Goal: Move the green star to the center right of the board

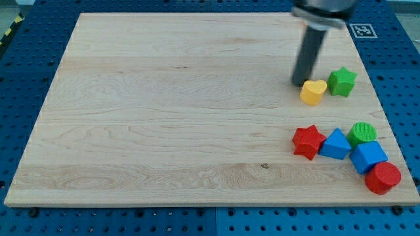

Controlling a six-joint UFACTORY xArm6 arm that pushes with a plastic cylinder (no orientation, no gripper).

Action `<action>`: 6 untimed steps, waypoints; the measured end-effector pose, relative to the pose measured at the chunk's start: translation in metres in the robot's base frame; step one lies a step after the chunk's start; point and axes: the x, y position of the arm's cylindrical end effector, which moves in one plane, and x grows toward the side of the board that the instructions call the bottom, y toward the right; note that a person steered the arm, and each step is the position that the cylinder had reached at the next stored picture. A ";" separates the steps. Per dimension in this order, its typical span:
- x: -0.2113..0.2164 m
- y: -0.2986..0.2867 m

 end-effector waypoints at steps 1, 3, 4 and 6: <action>0.001 0.056; -0.014 0.028; -0.040 0.045; -0.032 0.121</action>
